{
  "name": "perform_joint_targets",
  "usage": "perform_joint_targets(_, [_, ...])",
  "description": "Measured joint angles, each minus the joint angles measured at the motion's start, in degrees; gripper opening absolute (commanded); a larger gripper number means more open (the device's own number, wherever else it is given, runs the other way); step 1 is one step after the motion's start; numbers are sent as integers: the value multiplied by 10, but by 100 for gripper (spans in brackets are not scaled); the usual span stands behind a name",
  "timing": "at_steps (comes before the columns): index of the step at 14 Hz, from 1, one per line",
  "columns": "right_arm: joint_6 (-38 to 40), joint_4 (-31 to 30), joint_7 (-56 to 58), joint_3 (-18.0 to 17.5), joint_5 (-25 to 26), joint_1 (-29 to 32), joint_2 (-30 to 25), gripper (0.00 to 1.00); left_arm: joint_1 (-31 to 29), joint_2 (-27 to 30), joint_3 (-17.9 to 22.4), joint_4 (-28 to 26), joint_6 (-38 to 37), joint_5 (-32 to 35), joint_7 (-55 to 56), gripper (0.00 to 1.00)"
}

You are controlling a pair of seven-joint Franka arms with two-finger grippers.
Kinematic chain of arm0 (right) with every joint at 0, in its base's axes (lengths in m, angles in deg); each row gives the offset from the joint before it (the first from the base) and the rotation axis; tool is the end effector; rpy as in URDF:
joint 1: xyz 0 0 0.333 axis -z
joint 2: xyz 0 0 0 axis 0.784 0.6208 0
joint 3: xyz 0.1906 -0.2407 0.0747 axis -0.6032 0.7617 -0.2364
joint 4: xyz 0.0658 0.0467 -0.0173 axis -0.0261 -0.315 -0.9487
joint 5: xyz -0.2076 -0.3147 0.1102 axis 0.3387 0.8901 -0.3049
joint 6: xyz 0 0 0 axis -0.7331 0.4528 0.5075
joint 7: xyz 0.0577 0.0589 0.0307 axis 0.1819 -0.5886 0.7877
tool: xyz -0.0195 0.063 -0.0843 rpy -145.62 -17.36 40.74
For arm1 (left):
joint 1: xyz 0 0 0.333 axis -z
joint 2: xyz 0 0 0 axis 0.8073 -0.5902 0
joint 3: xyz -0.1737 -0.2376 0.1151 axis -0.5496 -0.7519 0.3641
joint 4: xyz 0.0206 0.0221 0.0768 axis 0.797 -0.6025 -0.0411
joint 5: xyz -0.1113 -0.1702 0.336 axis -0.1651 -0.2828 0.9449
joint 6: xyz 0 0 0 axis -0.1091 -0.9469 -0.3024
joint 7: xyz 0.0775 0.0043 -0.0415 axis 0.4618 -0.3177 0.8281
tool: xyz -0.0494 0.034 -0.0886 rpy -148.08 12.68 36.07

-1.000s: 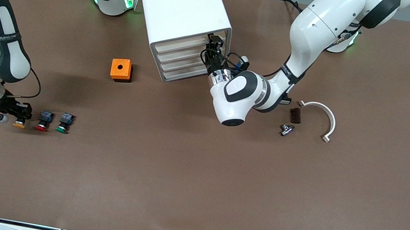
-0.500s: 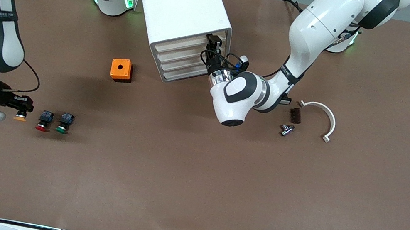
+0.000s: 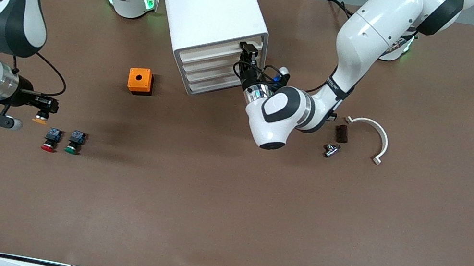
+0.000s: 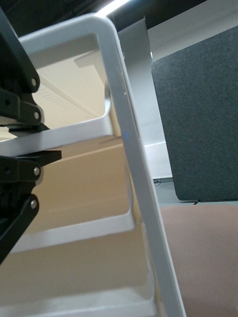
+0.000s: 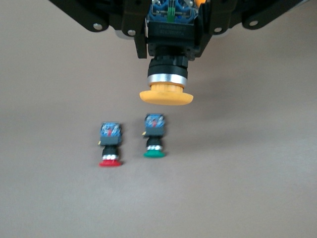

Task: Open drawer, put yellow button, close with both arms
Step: 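Pull the top drawer open with the left gripper while the right gripper lifts button, then carry the yellow button over the open drawer with the right gripper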

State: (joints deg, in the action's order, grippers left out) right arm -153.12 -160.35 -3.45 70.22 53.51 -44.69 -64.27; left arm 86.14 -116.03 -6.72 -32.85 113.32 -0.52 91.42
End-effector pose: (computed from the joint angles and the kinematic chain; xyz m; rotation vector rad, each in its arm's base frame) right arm 0.6015 -0.0010 0.4170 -3.1221 0.2297 0.2103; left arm 0.4272 -0.4963 0.2361 -1.2502 -1.5120 1.5448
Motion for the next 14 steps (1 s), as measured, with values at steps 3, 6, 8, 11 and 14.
perform_joint_targets(3, [60,24,-103,0,-1,-45,-24,0,-34,0,5,3,5,-1,0,14])
perform_joint_targets(6, [116,54,-212,-1,-18,-96,-42,0,-64,0,15,12,7,-3,-2,14])
perform_joint_targets(8, [142,73,-290,-1,-40,-126,-53,0,-74,0,16,15,10,-3,-3,18])
perform_joint_targets(11, [148,83,-410,-2,-49,-183,-67,0,-76,0,17,19,21,-4,-8,18])
perform_joint_targets(14, [145,85,-533,-2,-50,-254,-75,0,-76,0,19,23,25,-4,-9,18])
